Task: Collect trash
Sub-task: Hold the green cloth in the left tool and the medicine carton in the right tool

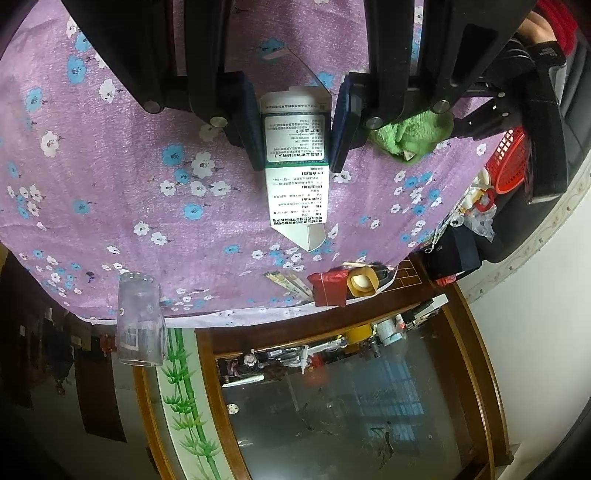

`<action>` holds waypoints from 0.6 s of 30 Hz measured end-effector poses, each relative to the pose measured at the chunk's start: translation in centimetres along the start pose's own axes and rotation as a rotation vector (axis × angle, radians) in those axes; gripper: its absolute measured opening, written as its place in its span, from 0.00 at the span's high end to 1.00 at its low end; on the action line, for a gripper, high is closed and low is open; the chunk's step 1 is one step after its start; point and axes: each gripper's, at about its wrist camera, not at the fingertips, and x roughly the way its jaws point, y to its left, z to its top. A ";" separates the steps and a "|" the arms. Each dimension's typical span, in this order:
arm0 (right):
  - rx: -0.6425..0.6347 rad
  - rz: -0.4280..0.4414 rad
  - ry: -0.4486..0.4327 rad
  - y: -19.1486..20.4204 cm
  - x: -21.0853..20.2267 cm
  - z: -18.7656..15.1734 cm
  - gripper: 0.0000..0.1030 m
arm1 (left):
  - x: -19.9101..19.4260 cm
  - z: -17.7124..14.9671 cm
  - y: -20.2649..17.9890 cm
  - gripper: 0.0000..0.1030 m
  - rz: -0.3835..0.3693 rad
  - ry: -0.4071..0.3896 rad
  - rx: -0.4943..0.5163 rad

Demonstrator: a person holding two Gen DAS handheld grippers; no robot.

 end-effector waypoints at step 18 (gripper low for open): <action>-0.185 -0.007 0.000 4.3 0.7 -1.9 0.63 | -3.7 1.0 2.4 0.41 0.254 -0.251 -0.063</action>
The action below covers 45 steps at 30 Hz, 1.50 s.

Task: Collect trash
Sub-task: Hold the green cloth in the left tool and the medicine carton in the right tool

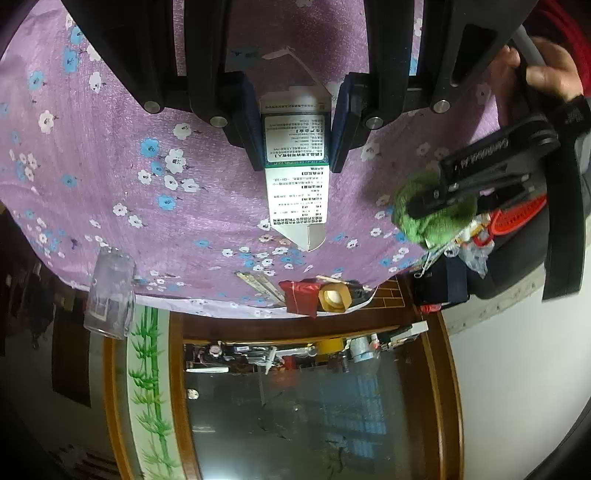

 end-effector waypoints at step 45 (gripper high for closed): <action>-0.005 -0.002 0.015 0.0 0.3 -0.4 0.63 | 0.2 -0.5 -0.7 0.41 0.092 -0.033 0.080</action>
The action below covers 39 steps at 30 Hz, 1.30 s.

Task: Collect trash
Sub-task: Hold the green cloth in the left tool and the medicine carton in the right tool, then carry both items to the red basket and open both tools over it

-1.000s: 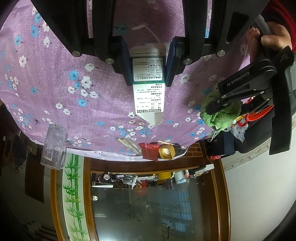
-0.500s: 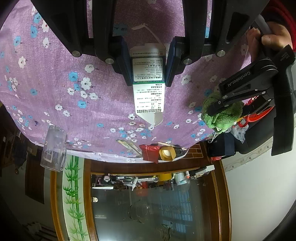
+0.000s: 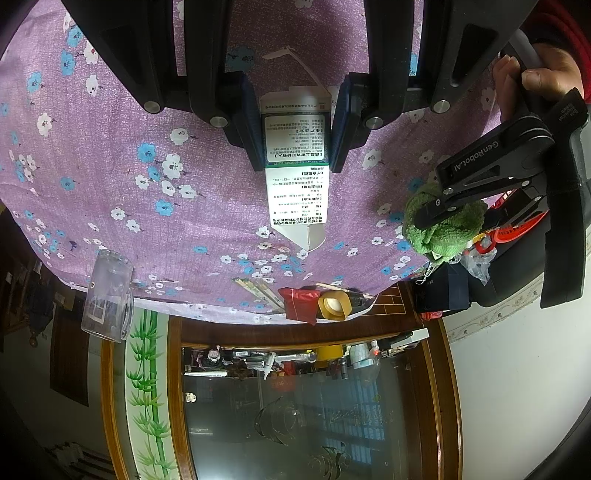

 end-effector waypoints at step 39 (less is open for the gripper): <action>-0.010 0.073 0.033 4.8 -1.6 3.6 0.63 | -6.4 1.6 7.8 0.41 -0.049 0.025 -0.078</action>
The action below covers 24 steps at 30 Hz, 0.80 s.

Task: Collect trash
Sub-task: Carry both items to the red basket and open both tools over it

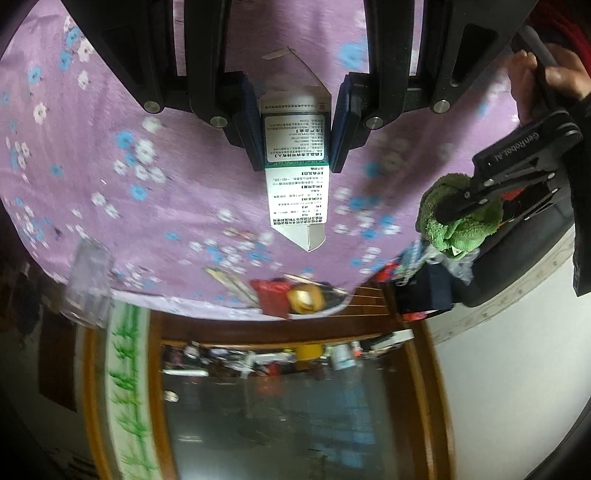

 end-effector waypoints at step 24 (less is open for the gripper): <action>-0.107 0.429 0.177 27.3 15.7 8.5 0.62 | 0.3 -3.9 28.8 0.40 0.264 0.128 -0.340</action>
